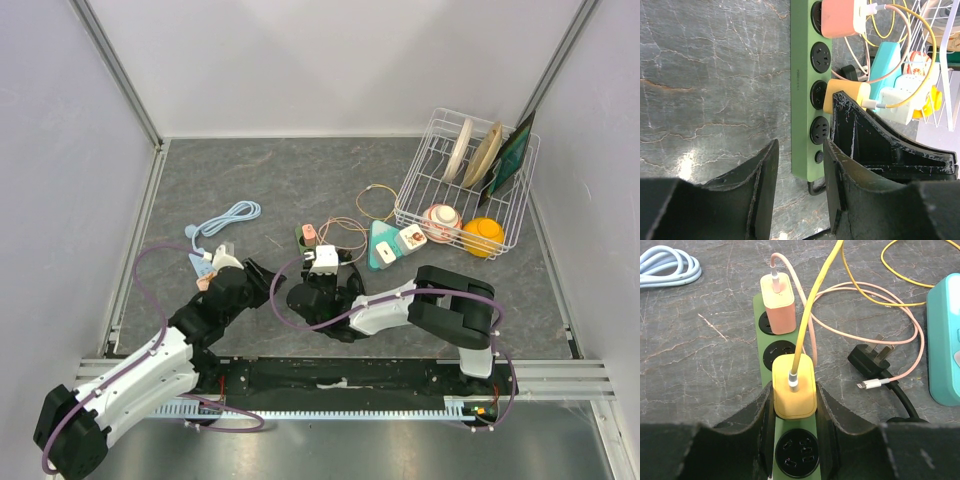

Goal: Insert the plug

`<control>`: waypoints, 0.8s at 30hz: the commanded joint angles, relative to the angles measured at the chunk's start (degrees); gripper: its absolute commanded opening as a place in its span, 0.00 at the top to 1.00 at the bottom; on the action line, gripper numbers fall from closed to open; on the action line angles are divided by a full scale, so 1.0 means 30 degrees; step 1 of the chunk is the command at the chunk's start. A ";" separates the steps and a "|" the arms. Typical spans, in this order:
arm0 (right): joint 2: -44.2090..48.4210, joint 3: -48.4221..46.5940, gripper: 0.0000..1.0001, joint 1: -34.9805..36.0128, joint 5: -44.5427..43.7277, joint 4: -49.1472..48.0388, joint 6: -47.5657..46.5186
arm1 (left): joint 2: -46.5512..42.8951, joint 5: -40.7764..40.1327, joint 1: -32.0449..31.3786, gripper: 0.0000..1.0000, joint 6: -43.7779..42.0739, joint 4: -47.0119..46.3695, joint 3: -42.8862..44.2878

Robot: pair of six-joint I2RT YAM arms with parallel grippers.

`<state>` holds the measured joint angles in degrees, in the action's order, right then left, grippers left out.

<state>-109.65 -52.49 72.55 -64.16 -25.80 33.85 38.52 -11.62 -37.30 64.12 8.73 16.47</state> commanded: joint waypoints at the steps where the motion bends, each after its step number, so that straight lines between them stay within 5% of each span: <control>1: -0.1303 0.0710 1.00 0.0571 0.4481 0.3240 -0.0115 | -0.0039 -0.1166 0.0099 0.53 0.0542 -0.0010 -0.0128; 14: -0.2885 -0.2366 1.00 -0.1009 0.8173 0.7545 0.0495 | -0.0477 -0.1167 0.0099 0.53 0.0220 0.0282 -0.0012; 24: -0.1363 0.0239 1.00 -0.2270 0.9931 0.6903 0.3336 | -0.0566 -0.1196 0.0099 0.53 0.0278 0.0400 -0.0041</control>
<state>-108.64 -58.11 68.84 -55.24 -10.81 34.52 37.43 -12.03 -37.30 64.10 10.46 16.47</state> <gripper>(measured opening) 0.385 0.470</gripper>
